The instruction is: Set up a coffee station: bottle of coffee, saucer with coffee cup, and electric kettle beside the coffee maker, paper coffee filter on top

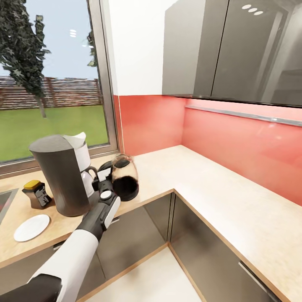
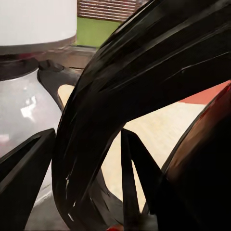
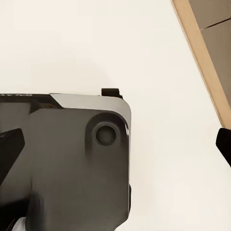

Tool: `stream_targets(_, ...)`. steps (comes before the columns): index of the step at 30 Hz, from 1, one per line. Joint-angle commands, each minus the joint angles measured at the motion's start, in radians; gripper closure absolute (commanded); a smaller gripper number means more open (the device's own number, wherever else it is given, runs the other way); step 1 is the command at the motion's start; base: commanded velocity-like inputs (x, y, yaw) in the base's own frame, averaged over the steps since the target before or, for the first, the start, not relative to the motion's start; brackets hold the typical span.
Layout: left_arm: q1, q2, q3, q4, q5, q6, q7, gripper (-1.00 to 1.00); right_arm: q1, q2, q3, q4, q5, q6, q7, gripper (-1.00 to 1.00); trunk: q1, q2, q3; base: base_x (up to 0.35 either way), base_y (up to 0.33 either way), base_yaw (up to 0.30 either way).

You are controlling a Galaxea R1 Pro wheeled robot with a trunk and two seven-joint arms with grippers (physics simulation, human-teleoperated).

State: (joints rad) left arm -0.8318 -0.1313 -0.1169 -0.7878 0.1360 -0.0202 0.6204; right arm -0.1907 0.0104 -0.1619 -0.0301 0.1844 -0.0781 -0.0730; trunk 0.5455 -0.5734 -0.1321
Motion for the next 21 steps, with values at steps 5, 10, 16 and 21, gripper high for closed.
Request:
stream_targets(5, -0.001, 0.001, -0.006, 0.007, -0.002, -0.004, 0.006, 1.0, -0.001, 0.0, -0.008, 0.001, 0.01, -0.003, -0.004, -1.0, 0.0, -0.002, -0.002, 0.0, 0.0, 0.0)
stream_targets(10, -0.001, 0.001, -0.005, 0.011, -0.001, -0.003, 0.006, 1.0, -0.001, 0.0, -0.008, 0.001, 0.01, -0.003, -0.004, -1.0, 0.0, -0.002, -0.002, 0.122, 0.0, 0.0)
stream_targets(16, -0.001, 0.001, -0.005, 0.012, -0.002, -0.003, 0.007, 1.0, -0.001, 0.0, -0.008, 0.001, 0.01, -0.003, -0.004, -1.0, 0.0, -0.002, -0.002, 0.113, 0.0, 0.0)
stream_targets(21, 0.018, 0.001, -0.005, 0.011, -0.002, -0.005, 0.006, 1.0, -0.001, -0.001, -0.008, 0.001, 0.01, -0.003, -0.004, -1.0, 0.0, -0.002, -0.002, 0.007, 0.0, 0.0)
